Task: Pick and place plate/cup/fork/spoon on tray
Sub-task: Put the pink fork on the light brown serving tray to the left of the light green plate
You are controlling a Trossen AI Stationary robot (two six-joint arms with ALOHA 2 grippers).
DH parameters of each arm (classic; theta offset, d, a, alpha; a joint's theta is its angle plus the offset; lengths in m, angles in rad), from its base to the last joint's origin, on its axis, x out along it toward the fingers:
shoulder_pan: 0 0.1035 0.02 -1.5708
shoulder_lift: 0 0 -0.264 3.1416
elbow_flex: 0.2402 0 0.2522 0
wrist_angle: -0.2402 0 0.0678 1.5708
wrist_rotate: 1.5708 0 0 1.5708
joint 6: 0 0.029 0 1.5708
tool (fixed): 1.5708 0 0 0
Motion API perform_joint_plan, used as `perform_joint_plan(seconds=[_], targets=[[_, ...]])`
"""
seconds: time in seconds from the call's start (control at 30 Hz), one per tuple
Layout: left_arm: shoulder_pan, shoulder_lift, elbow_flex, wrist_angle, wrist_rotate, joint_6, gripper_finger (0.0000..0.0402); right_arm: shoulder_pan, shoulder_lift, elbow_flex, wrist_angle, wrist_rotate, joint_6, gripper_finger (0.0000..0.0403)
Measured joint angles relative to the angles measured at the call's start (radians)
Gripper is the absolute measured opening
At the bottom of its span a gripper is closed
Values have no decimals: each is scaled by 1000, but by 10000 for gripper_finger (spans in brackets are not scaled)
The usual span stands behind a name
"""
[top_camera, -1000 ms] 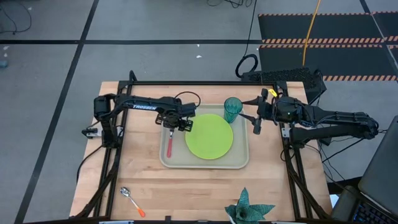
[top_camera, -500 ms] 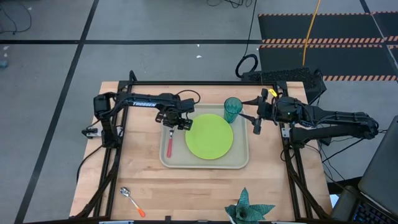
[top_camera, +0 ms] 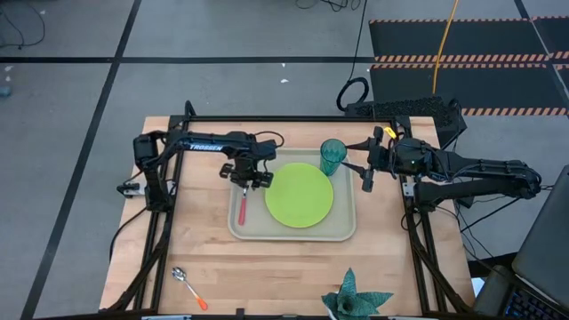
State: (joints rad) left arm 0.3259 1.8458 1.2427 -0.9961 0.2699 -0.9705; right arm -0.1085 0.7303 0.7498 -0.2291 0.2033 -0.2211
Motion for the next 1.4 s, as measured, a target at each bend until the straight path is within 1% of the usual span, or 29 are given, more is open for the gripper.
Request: perform_joint_plan(seconds=[0.1,0.3,0.47,0.63,0.9,1.2,1.4], targets=[[13,0,0,-24,-36,-9,186,0,0,0,0,0,0,219],[16,0,0,11,-68,-20,186,0,0,0,0,0,0,219],[16,0,0,9,-153,-55,186,0,0,0,0,0,0,219],[16,0,0,11,-191,-87,186,0,0,0,0,0,0,219],[13,0,0,94,-205,-94,186,0,0,0,0,0,0,219],[13,0,0,70,-227,-97,186,0,0,0,0,0,0,219],[13,0,0,70,-270,-97,186,0,0,0,0,0,0,219]])
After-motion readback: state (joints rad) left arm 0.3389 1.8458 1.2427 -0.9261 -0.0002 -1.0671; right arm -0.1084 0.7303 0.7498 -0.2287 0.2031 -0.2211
